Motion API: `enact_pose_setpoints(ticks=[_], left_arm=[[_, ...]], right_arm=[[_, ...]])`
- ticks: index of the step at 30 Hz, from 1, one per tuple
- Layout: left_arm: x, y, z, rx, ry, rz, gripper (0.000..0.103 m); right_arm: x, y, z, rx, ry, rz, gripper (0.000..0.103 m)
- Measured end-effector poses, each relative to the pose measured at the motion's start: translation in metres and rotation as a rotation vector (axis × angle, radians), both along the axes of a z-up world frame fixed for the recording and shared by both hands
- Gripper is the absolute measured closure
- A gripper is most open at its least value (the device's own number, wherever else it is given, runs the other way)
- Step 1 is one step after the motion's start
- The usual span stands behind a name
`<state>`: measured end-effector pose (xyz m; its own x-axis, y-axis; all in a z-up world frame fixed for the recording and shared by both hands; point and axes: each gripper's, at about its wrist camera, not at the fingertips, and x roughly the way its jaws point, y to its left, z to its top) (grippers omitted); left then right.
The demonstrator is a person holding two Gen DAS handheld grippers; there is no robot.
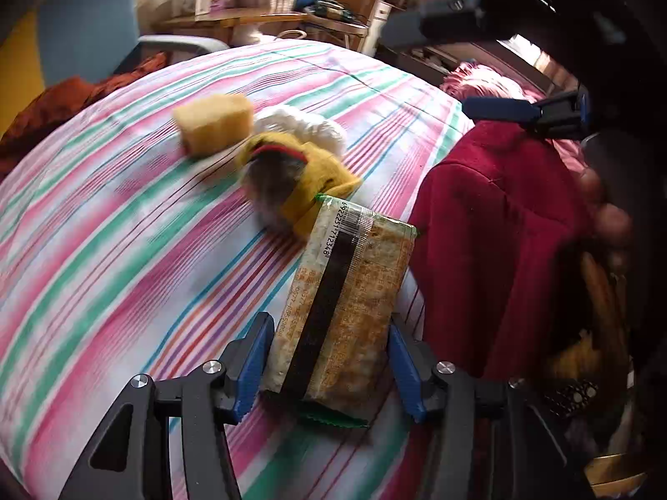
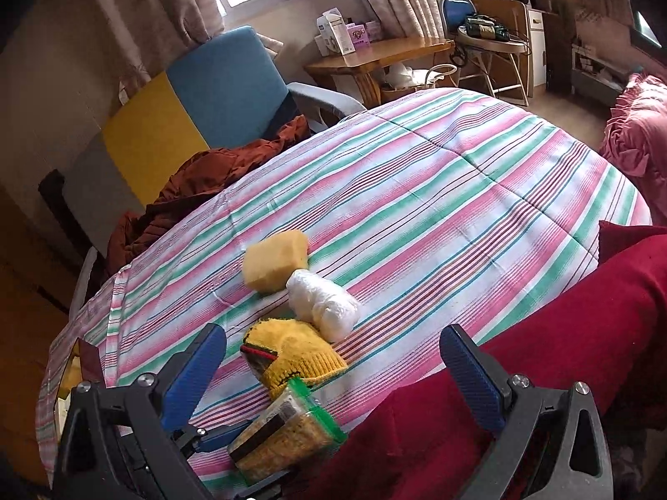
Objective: Organize objects
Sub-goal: 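Grasp the clear cracker packet with the left gripper, then lift the cracker packet with the left gripper while the right grasps the yellow glove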
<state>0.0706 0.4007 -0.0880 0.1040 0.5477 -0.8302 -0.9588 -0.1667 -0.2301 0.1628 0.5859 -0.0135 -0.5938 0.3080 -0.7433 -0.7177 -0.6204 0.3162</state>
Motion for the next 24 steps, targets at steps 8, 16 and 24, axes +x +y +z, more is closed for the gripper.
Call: enact_pose_setpoints(ticks=[8,16,24], left_arm=[[-0.040,-0.080,0.005,-0.036,-0.039,0.252,0.052],[-0.062,-0.122,0.004,-0.052,0.019,0.394,0.051],[-0.058,-0.091,0.002,-0.072,0.064,0.340,0.044]], right_arm=[[-0.008,-0.004,-0.002,0.010,-0.065,0.015,0.000],[-0.014,-0.003,-0.006,-0.005,-0.109,0.034,0.000],[-0.019,-0.005,-0.010,-0.007,-0.162,0.040,0.000]])
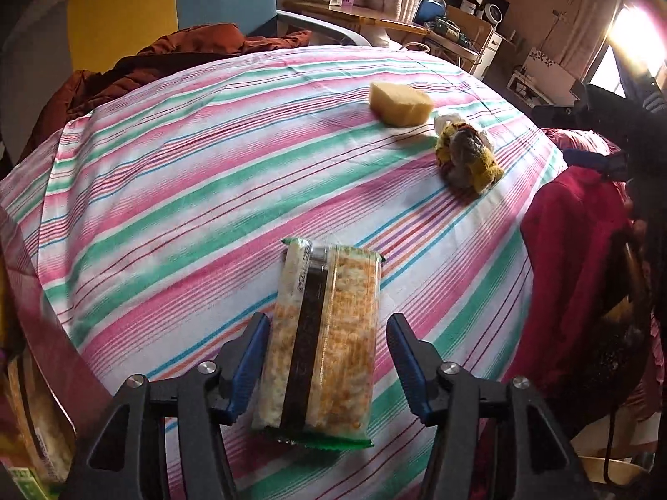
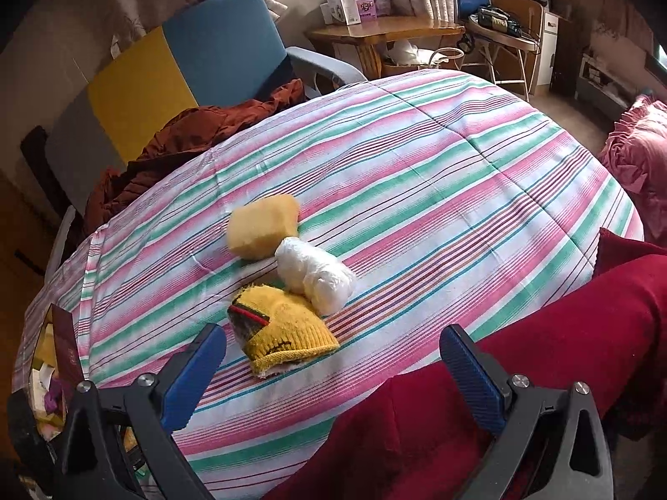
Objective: Organize objects
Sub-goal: 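Lift the cracker packet with the left gripper while the right grasps the yellow glove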
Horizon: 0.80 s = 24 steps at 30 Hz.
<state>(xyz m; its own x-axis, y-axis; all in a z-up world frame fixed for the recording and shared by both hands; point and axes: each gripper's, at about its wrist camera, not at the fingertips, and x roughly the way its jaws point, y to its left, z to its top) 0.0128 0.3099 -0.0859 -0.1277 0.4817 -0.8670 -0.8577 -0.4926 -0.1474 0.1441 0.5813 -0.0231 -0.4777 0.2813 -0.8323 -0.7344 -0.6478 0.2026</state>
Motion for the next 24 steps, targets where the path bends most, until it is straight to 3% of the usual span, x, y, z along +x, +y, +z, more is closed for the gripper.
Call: enact_pose_setpoints(ticks=[7,9,14,22,24], left_arm=[[0.001,0.001,-0.007,-0.005,0.023,-0.009,0.047],[0.001,-0.002,-0.008,0.014,0.025,-0.010,0.047],[0.000,-0.010,-0.009,0.059,0.012,-0.003,0.047],[0.002,-0.014,-0.010,0.078,0.024,0.003,0.047],[0.001,-0.015,-0.011,0.089,0.014,0.014,0.047]], right_arm=[[-0.004,0.001,-0.002,-0.009,-0.041,-0.005,0.000],[-0.011,-0.004,-0.001,0.007,-0.076,0.019,0.000],[-0.042,-0.022,0.004,-0.009,-0.062,0.112,0.000],[-0.077,-0.013,-0.037,-0.065,-0.191,0.077,0.001],[-0.078,-0.007,-0.043,-0.068,-0.218,0.049,0.005]])
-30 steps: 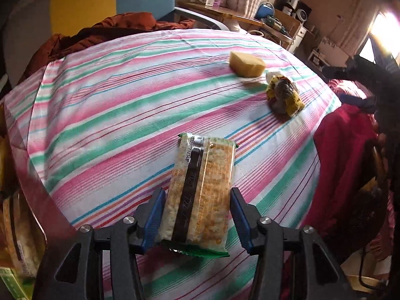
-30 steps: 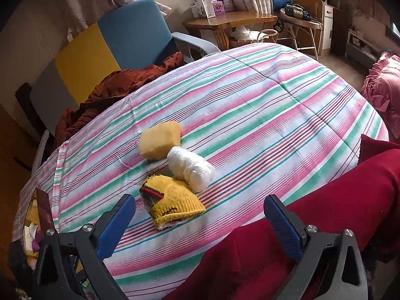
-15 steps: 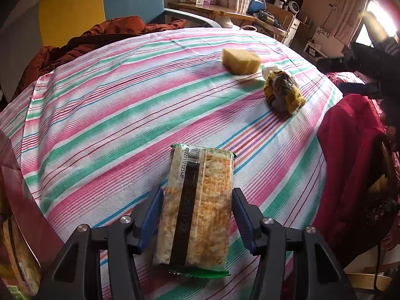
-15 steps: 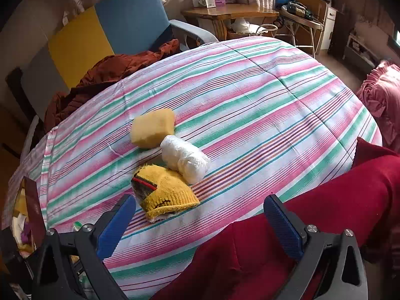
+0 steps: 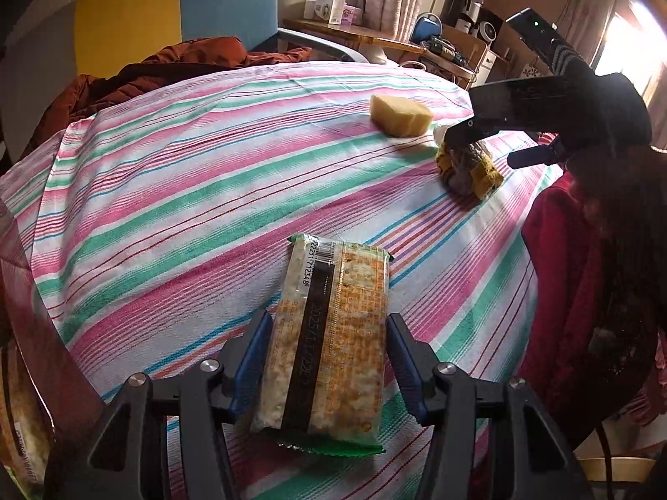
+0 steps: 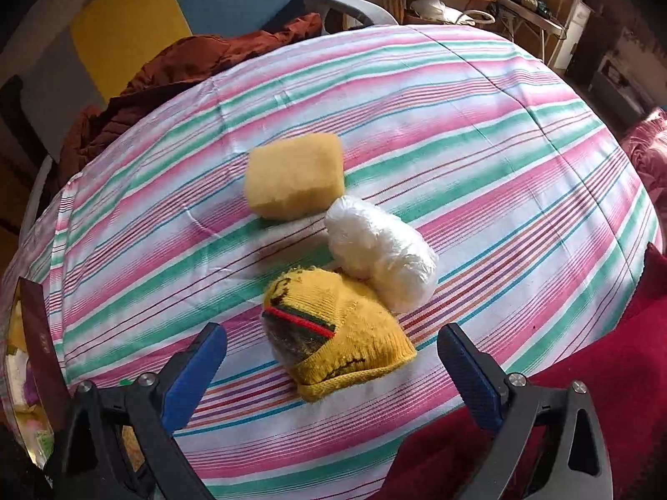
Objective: Organize objects
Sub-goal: 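Lift the cracker packet with the left gripper while the right grasps the yellow glove, then carry packet and glove to the gold tray with both grippers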
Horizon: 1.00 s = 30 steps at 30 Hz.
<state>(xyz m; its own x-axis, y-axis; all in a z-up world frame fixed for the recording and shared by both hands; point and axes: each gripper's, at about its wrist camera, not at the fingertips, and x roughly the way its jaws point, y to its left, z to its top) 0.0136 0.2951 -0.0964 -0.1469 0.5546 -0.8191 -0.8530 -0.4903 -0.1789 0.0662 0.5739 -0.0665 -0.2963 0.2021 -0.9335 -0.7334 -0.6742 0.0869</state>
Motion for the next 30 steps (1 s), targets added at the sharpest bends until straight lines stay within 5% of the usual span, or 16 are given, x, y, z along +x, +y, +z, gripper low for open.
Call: enact_pose_setpoints(ticks=[9,15,30], left_arm=[[0.003,-0.002,-0.001,0.010,0.014,0.005,0.047],[0.005,-0.004,0.000,0.001,0.039,0.017,0.054],[0.012,-0.050,0.044,0.083,0.050,0.110,0.054]], right_arm=[[-0.013,-0.009,-0.007,0.042,-0.058,0.058,0.014],[-0.017,-0.014,-0.010,0.045,-0.090,0.093,0.042],[-0.019,-0.048,0.019,0.063,0.134,0.262,0.048]])
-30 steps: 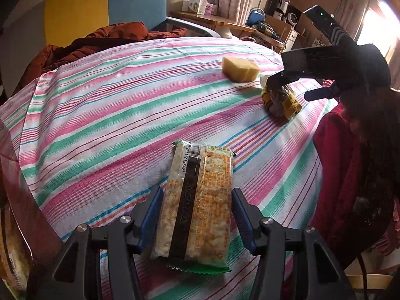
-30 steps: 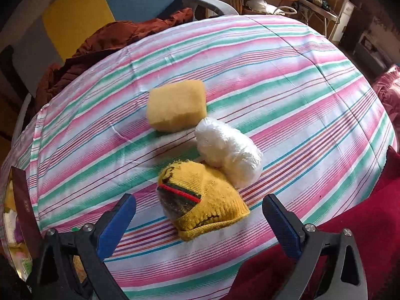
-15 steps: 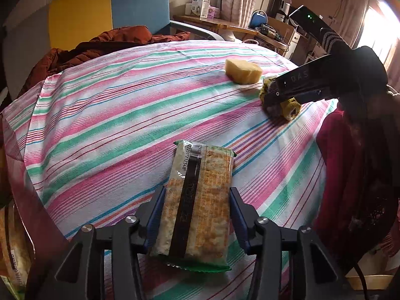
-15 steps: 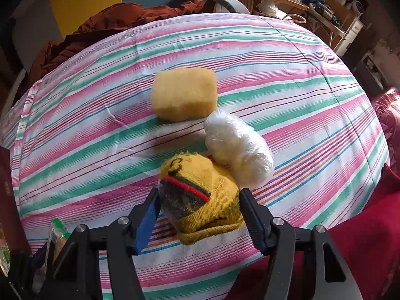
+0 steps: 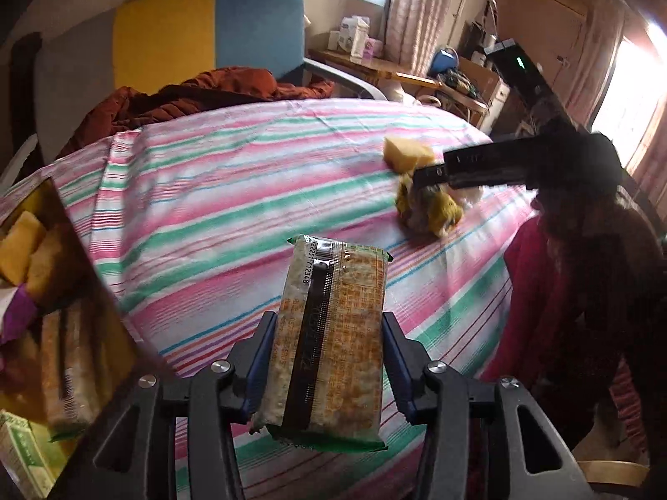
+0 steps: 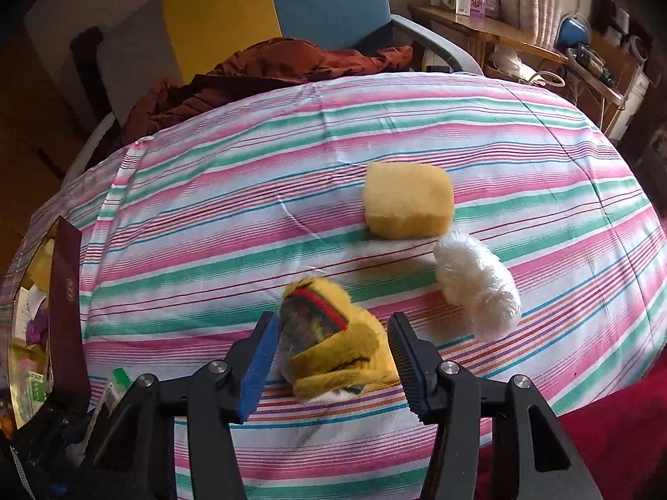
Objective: Organize objects
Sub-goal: 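Carry packet and glove to the gold tray with both grippers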
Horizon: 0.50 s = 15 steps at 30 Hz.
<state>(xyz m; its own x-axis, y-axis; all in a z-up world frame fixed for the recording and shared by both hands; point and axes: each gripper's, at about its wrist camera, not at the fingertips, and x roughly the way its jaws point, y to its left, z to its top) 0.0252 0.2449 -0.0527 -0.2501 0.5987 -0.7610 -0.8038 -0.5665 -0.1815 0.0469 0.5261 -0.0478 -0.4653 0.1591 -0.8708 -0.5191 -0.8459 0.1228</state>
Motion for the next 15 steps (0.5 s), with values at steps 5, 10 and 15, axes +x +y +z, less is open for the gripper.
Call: enact_pose_setpoints(ticks=[5,10,15], left_arm=[[-0.016,-0.035,0.023,0.064,-0.003,0.103,0.054],[-0.032,-0.074,0.037,0.105,-0.009,0.208,0.054],[-0.049,-0.113,0.043,0.120,-0.004,0.314,0.054]], right_arm=[[-0.002,-0.022,0.008,-0.009,0.053,0.047,0.048],[-0.015,-0.059,0.016,-0.026,0.102,0.129,0.048],[-0.035,-0.109,0.028,-0.044,0.147,0.254,0.048]])
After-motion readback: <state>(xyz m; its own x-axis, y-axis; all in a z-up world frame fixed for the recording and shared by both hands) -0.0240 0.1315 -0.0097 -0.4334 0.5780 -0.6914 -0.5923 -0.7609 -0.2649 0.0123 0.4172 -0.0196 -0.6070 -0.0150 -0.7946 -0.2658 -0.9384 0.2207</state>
